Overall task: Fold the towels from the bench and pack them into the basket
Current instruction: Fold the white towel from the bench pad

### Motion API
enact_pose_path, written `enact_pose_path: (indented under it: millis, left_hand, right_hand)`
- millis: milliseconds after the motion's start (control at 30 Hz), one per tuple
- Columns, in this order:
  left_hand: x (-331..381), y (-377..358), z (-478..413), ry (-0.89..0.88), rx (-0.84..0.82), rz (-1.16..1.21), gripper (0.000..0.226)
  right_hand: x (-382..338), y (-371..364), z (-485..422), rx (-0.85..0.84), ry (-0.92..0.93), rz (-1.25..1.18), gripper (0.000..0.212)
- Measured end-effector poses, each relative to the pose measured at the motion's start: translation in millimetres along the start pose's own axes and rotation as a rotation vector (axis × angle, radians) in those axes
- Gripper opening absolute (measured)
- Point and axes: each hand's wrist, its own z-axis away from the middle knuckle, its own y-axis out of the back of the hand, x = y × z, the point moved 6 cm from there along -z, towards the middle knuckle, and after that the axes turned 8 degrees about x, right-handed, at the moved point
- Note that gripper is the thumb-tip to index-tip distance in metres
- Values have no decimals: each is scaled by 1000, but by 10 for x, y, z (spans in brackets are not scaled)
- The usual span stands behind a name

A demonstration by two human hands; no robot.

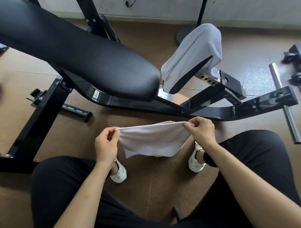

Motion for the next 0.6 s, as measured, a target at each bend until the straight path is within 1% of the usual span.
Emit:
enact_pose_path:
  millis: [67, 133, 200, 267, 367, 433, 500, 600]
  left_hand:
    - [-11, -14, 5, 23, 3, 3, 9]
    - [-8, -65, 49, 39, -17, 23, 14]
    - [-7, -136, 117, 63, -51, 41, 14]
    - [11, -213, 186, 82, -96, 74, 10]
    - [48, -319, 277, 57, -155, 86, 6]
    - [56, -357, 334, 47, -178, 84, 6]
    - [59, -339, 330, 58, -159, 92, 6]
    - [35, -228, 181, 133, -23, 108, 6]
  right_hand:
    - [-35, 42, 33, 46, -34, -51, 15]
    - [-77, 43, 128, 52, -63, -122, 13]
    - [-138, -33, 278, -6, -86, -197, 10]
    - [-200, -133, 378, -79, -83, -264, 8]
    - [-267, -251, 452, -199, -80, -355, 5]
    - [-275, -301, 524, -231, -90, -385, 5]
    - [-291, -266, 531, -224, -98, -395, 6]
    - [-219, -113, 252, -166, -133, -331, 4]
